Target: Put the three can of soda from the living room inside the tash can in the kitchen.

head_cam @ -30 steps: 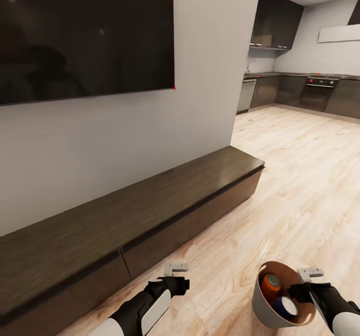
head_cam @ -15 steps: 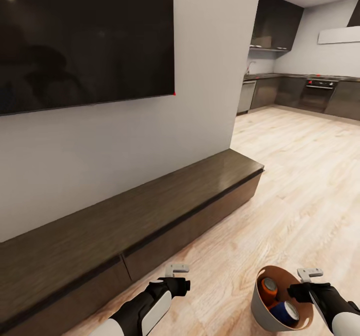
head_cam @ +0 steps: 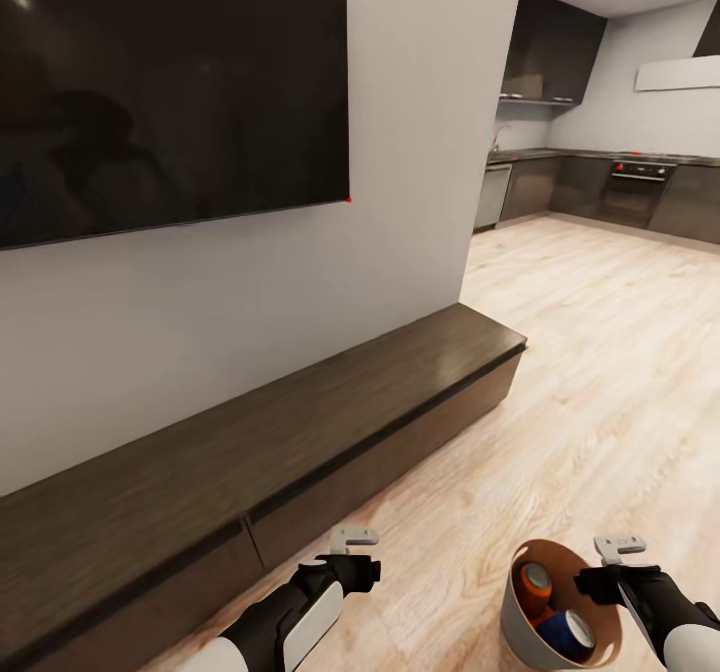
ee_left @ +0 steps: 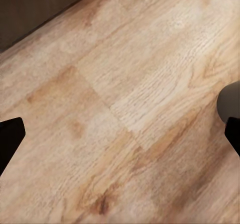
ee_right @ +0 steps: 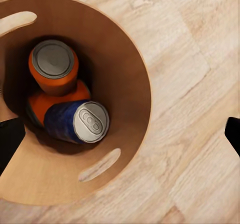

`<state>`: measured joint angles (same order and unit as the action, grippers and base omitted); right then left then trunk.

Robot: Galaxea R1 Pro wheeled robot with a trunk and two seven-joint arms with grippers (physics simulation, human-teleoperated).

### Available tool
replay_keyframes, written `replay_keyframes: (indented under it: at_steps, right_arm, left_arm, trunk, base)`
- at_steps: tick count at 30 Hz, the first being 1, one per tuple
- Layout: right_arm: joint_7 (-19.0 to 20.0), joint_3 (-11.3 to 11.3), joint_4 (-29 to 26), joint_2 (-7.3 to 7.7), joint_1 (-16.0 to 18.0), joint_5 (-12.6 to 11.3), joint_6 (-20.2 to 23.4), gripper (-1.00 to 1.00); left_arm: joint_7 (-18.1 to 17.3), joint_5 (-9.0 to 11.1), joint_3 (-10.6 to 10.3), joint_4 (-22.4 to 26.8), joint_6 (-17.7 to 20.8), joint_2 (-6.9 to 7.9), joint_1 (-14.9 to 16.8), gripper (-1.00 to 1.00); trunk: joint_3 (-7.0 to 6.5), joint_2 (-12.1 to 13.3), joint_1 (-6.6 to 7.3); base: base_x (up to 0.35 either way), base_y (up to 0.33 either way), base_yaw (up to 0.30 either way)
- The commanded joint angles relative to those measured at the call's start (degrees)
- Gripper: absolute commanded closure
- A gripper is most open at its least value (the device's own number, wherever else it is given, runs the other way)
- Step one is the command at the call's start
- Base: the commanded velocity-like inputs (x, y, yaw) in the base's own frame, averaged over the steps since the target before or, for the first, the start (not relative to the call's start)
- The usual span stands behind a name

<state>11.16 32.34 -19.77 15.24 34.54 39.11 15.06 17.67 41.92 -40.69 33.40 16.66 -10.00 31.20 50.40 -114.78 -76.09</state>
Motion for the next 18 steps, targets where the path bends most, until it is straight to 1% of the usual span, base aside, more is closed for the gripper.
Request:
replay_keyframes:
  at_steps: [1, 18]
  right_arm:
    - [0.0, 0.0, 0.0, -0.01, 0.0, 0.0, 0.0, -1.00]
    - [0.0, 0.0, 0.0, -0.03, 0.0, -0.1, -0.1, -1.00]
  left_arm:
    - [0.0, 0.0, 0.0, 0.0, 0.0, 0.00, 0.0, -1.00]
    - [0.0, 0.0, -0.1, -0.1, 0.0, 0.00, 0.0, -1.00]
  trunk:
    - [-0.18, 0.4, 0.23]
    - [-3.24, 7.2, 3.96]
  base:
    - [0.000, 0.000, 0.000]
    - [0.000, 0.000, 0.000]
